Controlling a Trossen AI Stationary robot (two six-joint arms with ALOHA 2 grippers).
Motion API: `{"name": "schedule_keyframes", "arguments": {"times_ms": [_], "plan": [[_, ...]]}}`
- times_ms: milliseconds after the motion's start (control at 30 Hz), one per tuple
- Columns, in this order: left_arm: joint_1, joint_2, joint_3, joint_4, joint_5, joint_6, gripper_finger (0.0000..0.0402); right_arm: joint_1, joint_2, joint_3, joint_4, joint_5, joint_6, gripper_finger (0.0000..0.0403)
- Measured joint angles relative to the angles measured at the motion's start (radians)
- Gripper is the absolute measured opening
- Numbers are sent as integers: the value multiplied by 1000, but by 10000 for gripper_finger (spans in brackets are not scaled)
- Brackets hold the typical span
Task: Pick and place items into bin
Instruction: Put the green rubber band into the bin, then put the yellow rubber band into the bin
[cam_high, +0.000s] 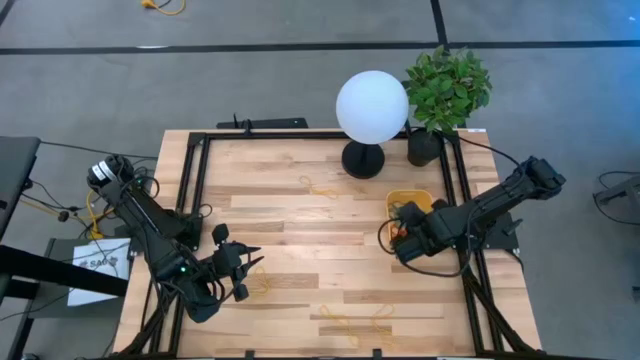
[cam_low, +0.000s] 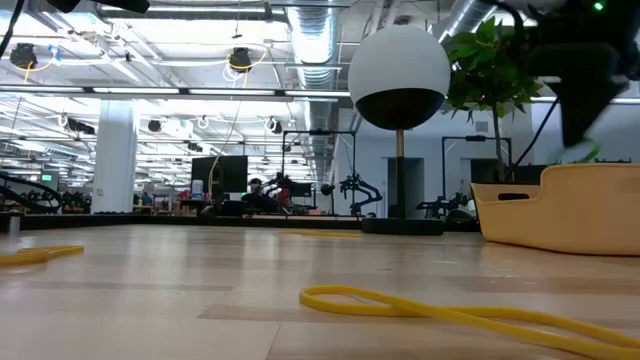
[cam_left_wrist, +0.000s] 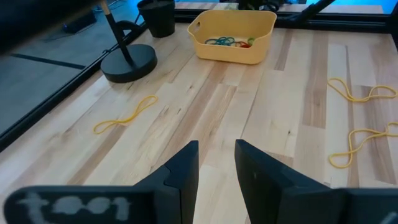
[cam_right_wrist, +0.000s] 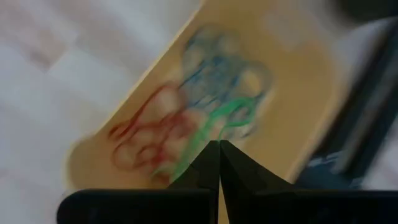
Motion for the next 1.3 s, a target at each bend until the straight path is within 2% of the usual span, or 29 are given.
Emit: {"name": "schedule_keyframes", "arguments": {"times_ms": [67,167,300,500,700,933,1067,1167,1233,1300], "plan": [[0,0,0,0,0,0,96,2,6,-41,82,-50,-17,2],[0,0,0,0,0,0,96,9,30,-88,147,-57,-64,11],[0,0,0,0,0,0,96,4,81,-112,151,-67,-81,35],[0,0,0,0,-2,-1,96,-9,139,-112,169,-146,-101,78],[0,0,0,0,-2,-1,96,-9,151,-75,157,-146,-119,108],[0,0,0,0,-54,-1,96,-19,111,110,77,29,-248,121],[0,0,0,0,-70,-2,96,-53,92,210,110,233,-352,121],[0,0,0,1,-69,-2,96,-93,93,247,231,381,-510,121],[0,0,0,1,-66,-2,96,-142,93,249,367,354,-666,121],[0,0,0,1,-64,-7,96,-207,99,249,495,213,-822,121]]}}
